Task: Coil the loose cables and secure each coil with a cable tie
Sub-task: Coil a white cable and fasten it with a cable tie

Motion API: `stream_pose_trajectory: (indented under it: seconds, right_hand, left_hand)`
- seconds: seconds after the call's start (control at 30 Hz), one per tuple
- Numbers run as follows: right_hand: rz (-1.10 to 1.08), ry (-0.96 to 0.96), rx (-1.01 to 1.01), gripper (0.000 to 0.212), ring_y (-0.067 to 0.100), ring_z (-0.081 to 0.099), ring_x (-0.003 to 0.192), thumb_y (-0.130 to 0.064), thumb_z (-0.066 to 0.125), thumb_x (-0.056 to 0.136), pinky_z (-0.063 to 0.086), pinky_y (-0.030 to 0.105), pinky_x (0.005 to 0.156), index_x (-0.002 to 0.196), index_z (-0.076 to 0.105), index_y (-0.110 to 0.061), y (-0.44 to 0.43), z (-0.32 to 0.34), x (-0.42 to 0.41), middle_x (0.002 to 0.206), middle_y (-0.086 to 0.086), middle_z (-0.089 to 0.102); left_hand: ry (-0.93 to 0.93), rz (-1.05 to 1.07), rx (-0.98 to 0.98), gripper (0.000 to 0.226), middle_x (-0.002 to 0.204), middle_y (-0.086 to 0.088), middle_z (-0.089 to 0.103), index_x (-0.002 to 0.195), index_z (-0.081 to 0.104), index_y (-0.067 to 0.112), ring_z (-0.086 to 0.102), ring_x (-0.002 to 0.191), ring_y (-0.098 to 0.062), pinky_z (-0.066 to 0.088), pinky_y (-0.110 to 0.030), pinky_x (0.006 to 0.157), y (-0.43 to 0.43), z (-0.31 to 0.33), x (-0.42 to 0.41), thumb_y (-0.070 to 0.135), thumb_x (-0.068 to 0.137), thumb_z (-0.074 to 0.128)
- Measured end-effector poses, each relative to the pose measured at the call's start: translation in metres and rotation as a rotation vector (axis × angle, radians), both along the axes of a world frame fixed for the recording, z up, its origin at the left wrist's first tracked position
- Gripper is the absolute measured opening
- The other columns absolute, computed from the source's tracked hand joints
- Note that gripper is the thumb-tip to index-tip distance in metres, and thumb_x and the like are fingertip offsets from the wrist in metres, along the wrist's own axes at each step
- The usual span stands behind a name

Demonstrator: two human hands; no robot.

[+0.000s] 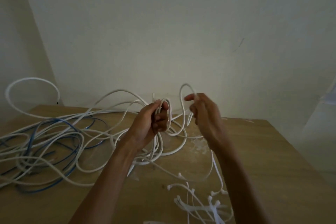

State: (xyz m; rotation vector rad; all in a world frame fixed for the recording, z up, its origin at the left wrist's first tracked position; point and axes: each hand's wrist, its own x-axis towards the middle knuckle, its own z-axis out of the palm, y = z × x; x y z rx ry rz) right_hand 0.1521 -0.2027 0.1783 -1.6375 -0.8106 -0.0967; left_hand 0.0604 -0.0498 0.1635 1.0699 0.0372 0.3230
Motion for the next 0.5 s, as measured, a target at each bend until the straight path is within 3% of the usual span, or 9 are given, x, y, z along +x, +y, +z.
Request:
stream_pose_trajectory:
  seconds: [0.1, 0.2, 0.33, 0.4, 0.5]
  right_hand:
    - [0.115, -0.268, -0.224, 0.022, -0.006, 0.054, 0.061, -0.017, 0.044, 0.108, 0.038, 0.011, 0.056, 0.098, 0.063, -0.013, 0.012, -0.009, -0.021, 0.068, -0.018, 0.057]
    - [0.185, -0.412, -0.296, 0.018, -0.016, 0.058, 0.069, -0.014, 0.05, 0.106, 0.04, 0.006, 0.062, 0.1, 0.067, -0.012, 0.013, -0.012, -0.026, 0.075, -0.034, 0.062]
    - [0.115, -0.538, -0.489, 0.015, 0.009, 0.055, 0.07, -0.024, 0.054, 0.104, 0.037, 0.024, 0.06, 0.107, 0.068, -0.018, 0.013, -0.011, -0.023, 0.088, -0.005, 0.068]
    - [0.128, -0.503, -0.535, 0.013, 0.007, 0.051, 0.063, -0.03, 0.061, 0.1, 0.036, 0.026, 0.058, 0.102, 0.07, -0.021, 0.007, -0.009, -0.018, 0.076, -0.008, 0.063]
    - [0.203, -0.395, -0.464, 0.027, 0.012, 0.06, 0.066, -0.042, 0.061, 0.096, 0.05, 0.034, 0.061, 0.092, 0.073, -0.018, 0.0, -0.006, -0.014, 0.074, -0.002, 0.067]
  left_hand:
    - [-0.007, 0.032, -0.008, 0.041, 0.057, 0.005, 0.029, 0.086, 0.059, 0.014, 0.022, 0.047, -0.008, 0.018, -0.026, 0.052, -0.003, -0.001, 0.001, 0.045, 0.103, 0.038]
    - [0.027, 0.12, 0.032, 0.049, 0.054, 0.004, 0.03, 0.085, 0.061, 0.014, 0.028, 0.046, -0.009, 0.025, -0.022, 0.048, -0.002, 0.0, -0.001, 0.055, 0.103, 0.039]
    - [0.079, 0.196, 0.143, 0.038, 0.061, 0.0, 0.042, 0.077, 0.055, 0.017, 0.04, 0.051, -0.012, 0.028, -0.025, 0.051, -0.004, -0.002, 0.001, 0.04, 0.106, 0.044]
    - [0.074, 0.165, 0.059, 0.037, 0.066, -0.001, 0.041, 0.072, 0.049, 0.019, 0.038, 0.054, -0.014, 0.027, -0.029, 0.054, -0.006, -0.003, 0.003, 0.035, 0.105, 0.043]
    - [-0.007, 0.126, -0.167, 0.032, 0.066, -0.001, 0.046, 0.068, 0.041, 0.02, 0.037, 0.054, -0.014, 0.029, -0.029, 0.052, -0.001, -0.002, 0.004, 0.03, 0.099, 0.04]
